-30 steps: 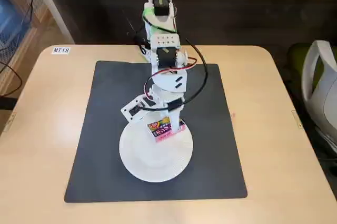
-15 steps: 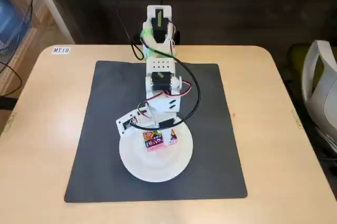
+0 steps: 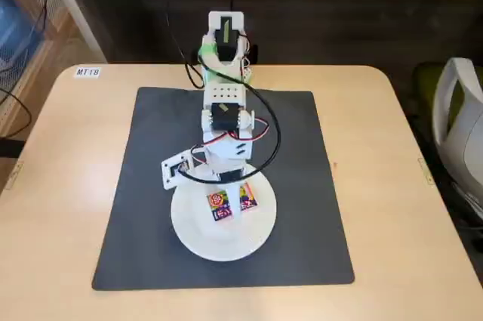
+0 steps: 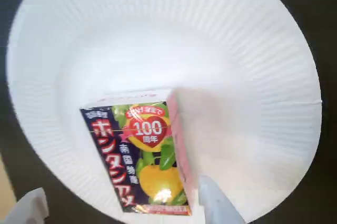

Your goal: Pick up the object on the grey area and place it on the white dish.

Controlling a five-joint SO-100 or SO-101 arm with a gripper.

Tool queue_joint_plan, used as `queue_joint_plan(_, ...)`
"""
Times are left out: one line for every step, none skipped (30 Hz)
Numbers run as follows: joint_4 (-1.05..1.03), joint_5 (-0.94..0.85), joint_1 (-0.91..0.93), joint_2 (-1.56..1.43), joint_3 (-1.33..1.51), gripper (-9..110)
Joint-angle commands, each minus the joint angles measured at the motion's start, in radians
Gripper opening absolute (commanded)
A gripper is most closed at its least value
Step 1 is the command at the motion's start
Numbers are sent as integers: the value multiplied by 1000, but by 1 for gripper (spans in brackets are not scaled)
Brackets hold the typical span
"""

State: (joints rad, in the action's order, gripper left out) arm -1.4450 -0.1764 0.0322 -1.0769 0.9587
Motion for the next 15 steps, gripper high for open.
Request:
queue_joint_plan(5,61,9,-152,-58,23)
queue_joint_plan(5,81,12,-181,-64,17)
queue_joint_plan(6,95,14,-213,-71,12)
queue_joint_plan(6,109,15,-249,-71,7)
queue_joint_plan(6,117,17,-285,-71,3)
queue_joint_plan(8,114,15,-324,-71,0)
queue_joint_plan(3,106,14,-362,-71,0)
queue_joint_plan(-3,101,12,-400,-71,0)
queue_joint_plan(-11,101,11,-445,-63,0)
queue_joint_plan(-20,101,11,-485,-58,0)
queue_joint_plan(-32,104,14,-523,-57,0)
queue_joint_plan(-41,110,17,-563,-51,0)
queue_joint_plan(-44,115,20,-604,-37,0)
queue_joint_plan(-44,121,25,-649,-12,0)
queue_joint_plan(-44,130,31,-695,20,0)
